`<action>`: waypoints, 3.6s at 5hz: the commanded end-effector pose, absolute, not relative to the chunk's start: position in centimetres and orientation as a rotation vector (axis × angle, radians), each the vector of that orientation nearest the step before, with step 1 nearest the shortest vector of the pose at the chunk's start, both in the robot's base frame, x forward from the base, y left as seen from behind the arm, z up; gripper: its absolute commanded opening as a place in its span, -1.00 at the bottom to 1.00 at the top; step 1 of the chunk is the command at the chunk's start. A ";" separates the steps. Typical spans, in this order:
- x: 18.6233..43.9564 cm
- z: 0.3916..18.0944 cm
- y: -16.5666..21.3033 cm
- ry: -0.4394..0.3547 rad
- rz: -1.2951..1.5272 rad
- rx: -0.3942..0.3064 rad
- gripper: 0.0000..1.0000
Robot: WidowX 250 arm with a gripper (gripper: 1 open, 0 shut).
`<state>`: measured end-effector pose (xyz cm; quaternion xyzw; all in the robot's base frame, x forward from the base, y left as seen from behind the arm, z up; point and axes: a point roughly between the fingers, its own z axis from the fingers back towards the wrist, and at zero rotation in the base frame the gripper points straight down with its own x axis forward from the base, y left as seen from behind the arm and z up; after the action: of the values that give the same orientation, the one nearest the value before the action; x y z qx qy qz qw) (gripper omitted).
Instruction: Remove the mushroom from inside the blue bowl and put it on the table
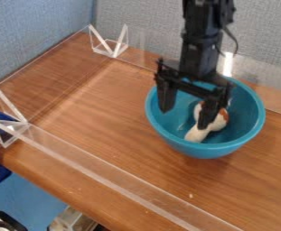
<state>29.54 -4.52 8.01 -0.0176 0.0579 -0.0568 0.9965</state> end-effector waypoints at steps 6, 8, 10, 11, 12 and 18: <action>30.1 7.7 -4.5 0.087 -0.142 -0.023 -1.00; 30.2 9.7 -3.9 0.051 -0.138 -0.018 -1.00; 31.1 15.5 -1.3 -0.054 -0.075 -0.015 -1.00; 31.5 18.7 3.0 -0.101 0.019 -0.016 -1.00; 31.2 18.4 7.6 -0.079 0.094 -0.002 -1.00; 28.2 8.0 12.6 0.157 0.116 0.080 -1.00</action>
<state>28.04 11.67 6.83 0.0329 0.0975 0.0458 0.9936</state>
